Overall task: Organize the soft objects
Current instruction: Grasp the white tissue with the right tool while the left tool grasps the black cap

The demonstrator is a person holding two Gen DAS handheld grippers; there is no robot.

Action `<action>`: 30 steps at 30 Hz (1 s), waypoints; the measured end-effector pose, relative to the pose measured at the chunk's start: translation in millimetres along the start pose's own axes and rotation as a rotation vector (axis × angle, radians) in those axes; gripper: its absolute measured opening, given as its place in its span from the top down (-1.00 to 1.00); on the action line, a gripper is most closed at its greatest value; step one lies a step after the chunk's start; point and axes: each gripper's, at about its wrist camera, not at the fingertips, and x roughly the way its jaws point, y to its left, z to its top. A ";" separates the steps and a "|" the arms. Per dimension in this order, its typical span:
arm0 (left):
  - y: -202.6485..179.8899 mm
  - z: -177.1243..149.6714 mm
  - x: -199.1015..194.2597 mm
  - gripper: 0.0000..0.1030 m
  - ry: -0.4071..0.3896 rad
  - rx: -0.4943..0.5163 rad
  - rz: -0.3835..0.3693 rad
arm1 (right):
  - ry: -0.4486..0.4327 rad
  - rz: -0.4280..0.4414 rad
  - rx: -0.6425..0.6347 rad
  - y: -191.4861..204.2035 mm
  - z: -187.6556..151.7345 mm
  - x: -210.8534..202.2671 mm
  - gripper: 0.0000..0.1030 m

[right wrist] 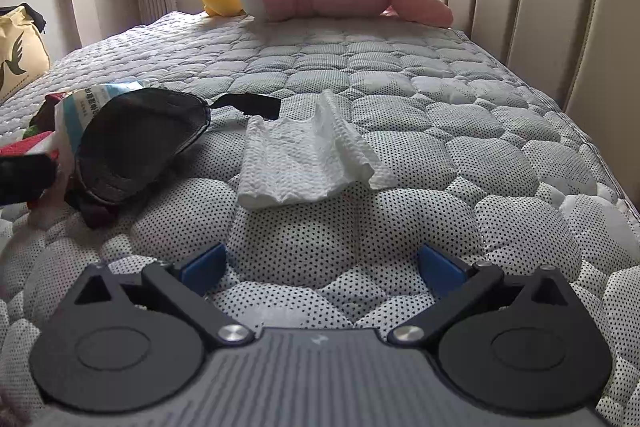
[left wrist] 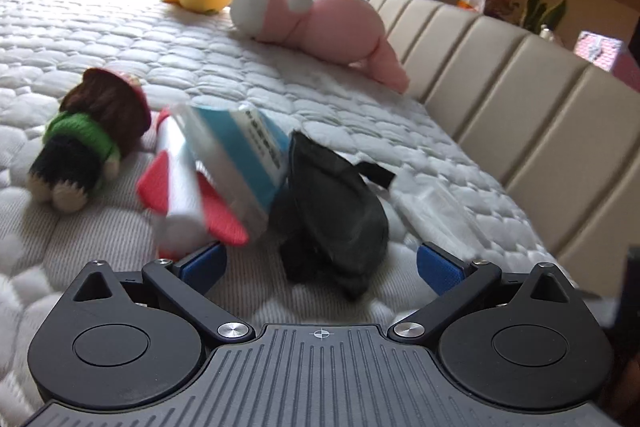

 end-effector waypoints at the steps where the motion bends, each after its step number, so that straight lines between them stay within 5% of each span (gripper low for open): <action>1: -4.3 3.9 10.1 -1.00 0.003 0.007 0.014 | -0.017 0.019 0.030 -3.7 -1.1 -2.9 -1.00; 7: -21.0 13.9 63.2 -1.00 0.051 0.021 -0.010 | -0.102 0.105 0.104 -28.6 2.2 -24.3 -0.87; 11: -28.8 17.9 89.5 -1.00 0.069 0.096 0.030 | -0.161 0.072 0.048 -34.2 26.5 -17.6 -0.75; 16: -35.6 23.3 95.1 -0.89 0.092 0.209 -0.041 | -0.165 0.078 0.012 -38.0 42.6 -13.3 -0.73; 18: -37.9 24.4 98.1 -0.46 0.104 0.233 -0.034 | -0.162 0.093 0.019 -41.8 43.5 -18.1 -0.51; 20: -36.8 24.8 99.0 -0.27 0.115 0.222 -0.048 | -0.160 0.108 0.027 -45.6 44.4 -23.0 0.50; 22: -34.9 23.8 97.0 -0.17 0.120 0.193 -0.076 | -0.157 0.123 0.035 -49.4 45.3 -27.8 0.79; 25: -35.7 19.9 92.8 0.12 0.158 0.137 -0.176 | -0.153 0.145 0.046 -55.1 46.6 -35.1 0.87; 30: -56.0 4.7 78.6 0.30 0.220 0.128 -0.367 | -0.146 0.183 0.066 -64.7 48.9 -47.2 0.87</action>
